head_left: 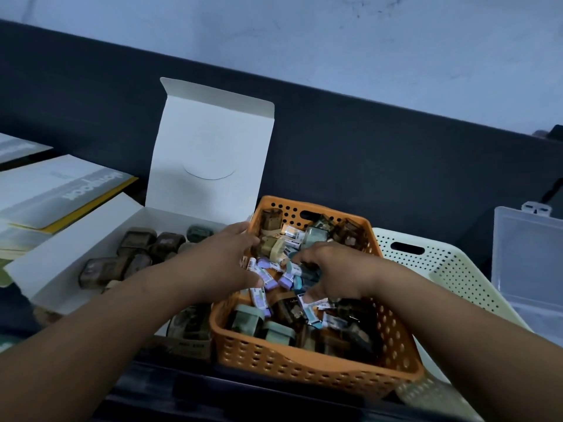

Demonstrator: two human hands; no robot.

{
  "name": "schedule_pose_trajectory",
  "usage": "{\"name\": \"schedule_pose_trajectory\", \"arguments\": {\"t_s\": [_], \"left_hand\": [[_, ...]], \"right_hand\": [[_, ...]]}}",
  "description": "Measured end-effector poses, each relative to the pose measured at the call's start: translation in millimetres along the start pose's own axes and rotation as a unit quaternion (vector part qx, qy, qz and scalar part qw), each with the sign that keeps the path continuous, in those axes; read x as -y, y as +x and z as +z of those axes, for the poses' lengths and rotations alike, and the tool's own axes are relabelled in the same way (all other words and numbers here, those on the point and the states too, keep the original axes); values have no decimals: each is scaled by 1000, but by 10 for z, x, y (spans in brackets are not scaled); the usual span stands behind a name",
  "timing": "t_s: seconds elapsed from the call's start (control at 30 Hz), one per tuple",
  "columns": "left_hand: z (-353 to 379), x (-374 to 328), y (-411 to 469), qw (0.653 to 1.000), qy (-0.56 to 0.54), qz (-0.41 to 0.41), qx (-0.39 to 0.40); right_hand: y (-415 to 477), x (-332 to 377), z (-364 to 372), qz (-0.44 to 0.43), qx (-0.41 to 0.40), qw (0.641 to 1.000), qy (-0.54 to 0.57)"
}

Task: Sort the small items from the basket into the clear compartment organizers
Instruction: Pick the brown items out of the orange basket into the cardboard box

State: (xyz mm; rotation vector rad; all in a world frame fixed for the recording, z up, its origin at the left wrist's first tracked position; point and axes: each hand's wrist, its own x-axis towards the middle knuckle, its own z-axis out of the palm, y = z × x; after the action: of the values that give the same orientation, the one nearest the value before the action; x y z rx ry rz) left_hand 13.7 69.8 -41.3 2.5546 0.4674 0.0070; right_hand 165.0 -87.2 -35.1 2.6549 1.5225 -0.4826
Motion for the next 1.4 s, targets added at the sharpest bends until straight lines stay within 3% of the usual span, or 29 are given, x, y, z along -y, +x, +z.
{"name": "schedule_pose_trajectory", "arguments": {"t_s": [0.2, 0.33, 0.43, 0.53, 0.6, 0.7, 0.8, 0.9, 1.0, 1.1, 1.2, 1.4], "left_hand": [[-4, -10, -3, 1000, 10, 0, -1], [-9, -28, -10, 1000, 15, -4, -1], [-9, -40, -20, 1000, 16, -6, -7], [-6, -40, -18, 1000, 9, -3, -8], [-9, -33, -18, 1000, 8, -2, -11], [-14, -48, -28, 1000, 15, 5, -13], [-25, -73, -47, 1000, 16, 14, -15], [-30, -89, -56, 1000, 13, 18, -15], [-24, -53, -47, 1000, 8, 11, -13], [-10, 6, -26, 1000, 0, 4, -10], [5, 29, -13, 1000, -7, -1, -8], [9, 33, -11, 1000, -28, -3, -6]], "right_hand": [[25, 11, 61, -14, -13, 998, 58], [-68, -19, -33, -19, -93, 987, 133], [-308, -157, -267, 0, -195, 957, 217], [-593, -468, -388, 49, -297, 932, 204], [-721, -699, -351, 122, -315, 926, 167], [-812, -817, -222, 199, -290, 933, 83], [-793, -532, -187, 99, -275, 954, 68], [-662, -129, -140, -4, -161, 984, 82], [-414, 85, -58, -27, -45, 998, 31], [-199, 130, -6, -18, 14, 999, -25], [-105, 117, 24, -8, 38, 999, -28], [-113, 33, 6, -26, -6, 999, -21]]}}
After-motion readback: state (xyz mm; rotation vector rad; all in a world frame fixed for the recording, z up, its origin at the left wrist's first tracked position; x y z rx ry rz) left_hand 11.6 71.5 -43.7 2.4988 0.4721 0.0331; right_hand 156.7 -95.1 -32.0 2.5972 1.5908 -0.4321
